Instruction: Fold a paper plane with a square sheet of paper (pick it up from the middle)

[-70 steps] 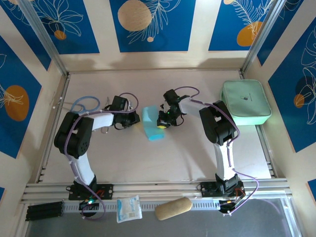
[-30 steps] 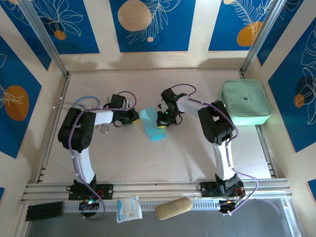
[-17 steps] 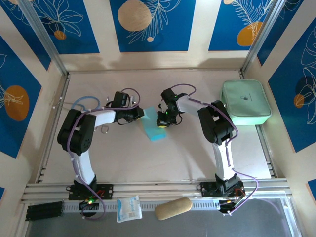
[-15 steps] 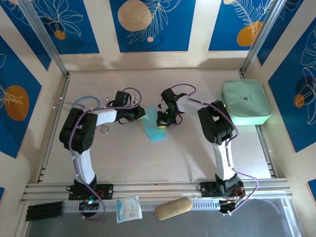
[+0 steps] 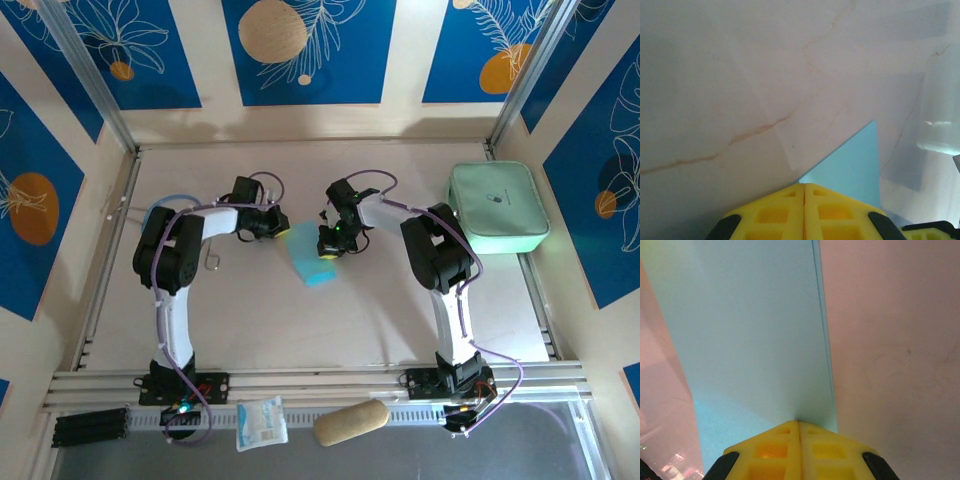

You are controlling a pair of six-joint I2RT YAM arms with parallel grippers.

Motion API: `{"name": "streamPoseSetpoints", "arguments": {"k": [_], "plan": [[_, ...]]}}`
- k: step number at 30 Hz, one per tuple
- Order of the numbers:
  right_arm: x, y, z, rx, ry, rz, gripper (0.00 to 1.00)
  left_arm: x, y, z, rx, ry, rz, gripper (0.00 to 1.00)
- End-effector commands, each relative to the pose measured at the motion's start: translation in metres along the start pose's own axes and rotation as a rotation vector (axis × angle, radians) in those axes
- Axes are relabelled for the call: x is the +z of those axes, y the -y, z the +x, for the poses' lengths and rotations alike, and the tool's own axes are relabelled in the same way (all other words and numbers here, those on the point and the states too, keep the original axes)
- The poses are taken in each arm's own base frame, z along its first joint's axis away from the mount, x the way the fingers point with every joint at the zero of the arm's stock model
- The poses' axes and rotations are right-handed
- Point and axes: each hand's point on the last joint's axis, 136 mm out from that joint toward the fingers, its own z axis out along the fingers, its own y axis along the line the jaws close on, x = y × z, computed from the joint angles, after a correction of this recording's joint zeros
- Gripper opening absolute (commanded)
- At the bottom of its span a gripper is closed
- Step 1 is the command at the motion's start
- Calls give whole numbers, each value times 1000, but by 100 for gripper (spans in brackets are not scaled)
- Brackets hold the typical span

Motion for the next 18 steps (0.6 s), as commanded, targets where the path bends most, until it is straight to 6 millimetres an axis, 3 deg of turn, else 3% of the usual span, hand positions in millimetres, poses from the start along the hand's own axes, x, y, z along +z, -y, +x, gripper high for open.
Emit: {"name": "streamPoseSetpoints", "arguments": {"k": [1,4,9,13,18], "plan": [[31,100,48,123,-169,324,7,-10,-54,-23,-24,39,-157,9],[32,99,48,131,-168,318,7,-24,-40,-35,3,63,-144,8],[33,96,49,156,-165,296,7,-55,13,-40,60,121,-23,10],[35,91,49,187,-146,281,8,-64,43,-12,87,108,15,10],[36,90,52,215,-144,285,8,-53,67,40,68,42,65,10]]}}
